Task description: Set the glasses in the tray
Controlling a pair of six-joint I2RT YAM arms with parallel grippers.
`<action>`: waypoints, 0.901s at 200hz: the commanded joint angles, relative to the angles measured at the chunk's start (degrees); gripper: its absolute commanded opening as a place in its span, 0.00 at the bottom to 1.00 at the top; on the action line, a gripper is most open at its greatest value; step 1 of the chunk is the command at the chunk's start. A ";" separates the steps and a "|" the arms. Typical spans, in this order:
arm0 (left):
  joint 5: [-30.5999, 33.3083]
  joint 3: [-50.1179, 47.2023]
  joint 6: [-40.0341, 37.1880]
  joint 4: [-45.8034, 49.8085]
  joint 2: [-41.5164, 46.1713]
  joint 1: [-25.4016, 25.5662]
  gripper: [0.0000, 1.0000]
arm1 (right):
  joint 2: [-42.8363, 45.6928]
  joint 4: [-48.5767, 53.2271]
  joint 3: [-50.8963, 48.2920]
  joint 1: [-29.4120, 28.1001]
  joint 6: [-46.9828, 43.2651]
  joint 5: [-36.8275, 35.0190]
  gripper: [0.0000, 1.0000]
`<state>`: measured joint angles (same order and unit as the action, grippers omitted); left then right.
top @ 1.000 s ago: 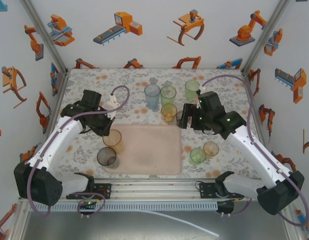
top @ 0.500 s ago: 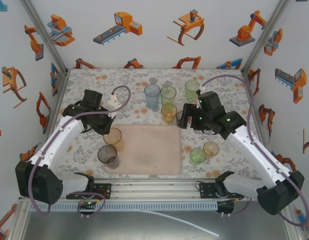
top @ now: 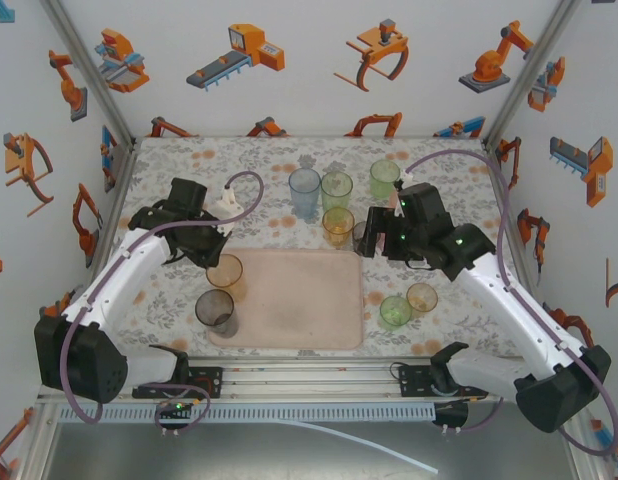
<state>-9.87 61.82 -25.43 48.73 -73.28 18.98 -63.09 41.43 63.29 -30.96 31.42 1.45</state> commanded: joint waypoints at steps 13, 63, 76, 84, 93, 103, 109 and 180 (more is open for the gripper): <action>0.41 0.47 -1.56 -0.22 0.33 -0.36 0.11 | -0.10 -0.99 0.42 -0.33 -0.33 -0.49 0.77; 1.17 0.41 -2.05 -0.37 0.15 -0.54 0.15 | 0.16 -1.16 -0.11 -0.32 -0.25 -0.57 0.77; 1.28 0.53 -1.95 -0.39 0.18 -0.66 0.17 | 0.33 -1.26 -0.26 -0.32 -0.25 -0.57 0.77; 1.38 0.46 -1.83 -0.40 0.23 -0.61 0.19 | 0.29 -1.26 -0.41 -0.33 -0.25 -0.57 0.78; 1.33 0.58 -1.88 -0.39 0.24 -0.65 0.20 | 0.28 -1.26 -0.44 -0.31 -0.18 -0.57 0.78; 1.23 0.57 -1.87 -0.32 0.19 -0.61 0.22 | 0.33 -1.34 -0.53 -0.37 -0.22 -0.49 0.78; 1.27 0.57 -1.84 -0.32 0.18 -0.66 0.23 | 0.34 -1.41 -0.63 -0.33 -0.15 -0.49 0.78; 2.13 0.98 -2.09 0.12 0.42 -0.86 0.48 | 0.17 -1.97 -1.01 -0.33 -0.18 -0.42 0.78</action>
<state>-8.32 61.82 -26.55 48.56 -73.28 18.65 -63.09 40.99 63.05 -30.96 31.42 1.45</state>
